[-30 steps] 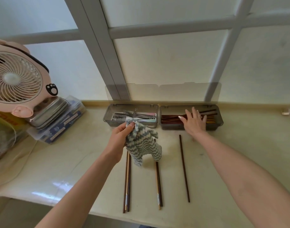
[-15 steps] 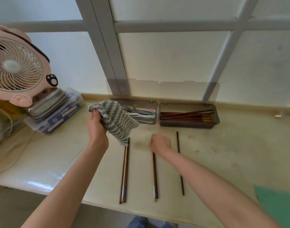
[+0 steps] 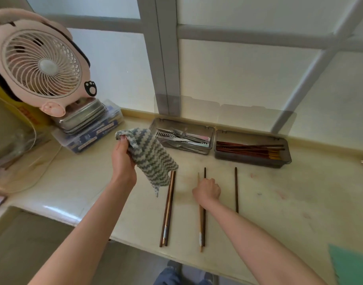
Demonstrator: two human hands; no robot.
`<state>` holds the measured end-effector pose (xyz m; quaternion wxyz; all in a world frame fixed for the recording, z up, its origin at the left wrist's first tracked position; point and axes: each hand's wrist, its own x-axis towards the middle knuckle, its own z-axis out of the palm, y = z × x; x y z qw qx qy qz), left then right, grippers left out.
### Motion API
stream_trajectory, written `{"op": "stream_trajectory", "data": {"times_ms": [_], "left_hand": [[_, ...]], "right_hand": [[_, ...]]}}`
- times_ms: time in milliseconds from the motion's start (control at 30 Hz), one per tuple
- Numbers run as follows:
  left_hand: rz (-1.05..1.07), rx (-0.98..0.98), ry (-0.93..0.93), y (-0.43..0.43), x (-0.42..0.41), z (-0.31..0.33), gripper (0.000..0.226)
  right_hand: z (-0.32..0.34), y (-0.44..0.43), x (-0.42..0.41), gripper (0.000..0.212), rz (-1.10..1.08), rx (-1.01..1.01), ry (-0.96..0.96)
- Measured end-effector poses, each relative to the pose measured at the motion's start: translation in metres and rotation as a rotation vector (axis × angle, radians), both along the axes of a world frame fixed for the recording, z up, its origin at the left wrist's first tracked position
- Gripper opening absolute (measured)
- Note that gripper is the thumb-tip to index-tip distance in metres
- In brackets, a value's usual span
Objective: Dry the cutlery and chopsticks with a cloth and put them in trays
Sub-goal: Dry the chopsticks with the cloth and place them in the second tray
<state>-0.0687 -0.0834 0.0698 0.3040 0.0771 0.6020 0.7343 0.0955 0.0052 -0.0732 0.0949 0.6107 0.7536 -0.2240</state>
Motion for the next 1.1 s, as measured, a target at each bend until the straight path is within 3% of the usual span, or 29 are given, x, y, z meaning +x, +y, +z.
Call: {"op": "stream_trajectory", "data": {"times_ms": [233, 300, 400, 567, 1100], "left_hand": [[0.005, -0.014, -0.029, -0.012, -0.009, -0.003, 0.030], [0.013, -0.033, -0.044, -0.014, -0.009, -0.005, 0.033], [0.031, -0.068, -0.047, -0.025, -0.020, -0.009, 0.036], [0.006, -0.085, -0.048, -0.025, -0.017, -0.012, 0.035], [-0.088, -0.051, -0.090, -0.008, -0.019, -0.014, 0.037]], "right_hand": [[0.019, -0.021, -0.054, 0.017, -0.107, -0.354, 0.333], [0.014, -0.035, -0.066, 0.011, -0.082, -0.327, 0.332], [-0.001, -0.055, -0.083, 0.026, -0.033, -0.215, 0.270], [-0.006, -0.054, -0.077, 0.022, -0.010, -0.036, 0.258], [-0.005, -0.062, -0.078, 0.028, 0.117, 0.003, 0.194]]}}
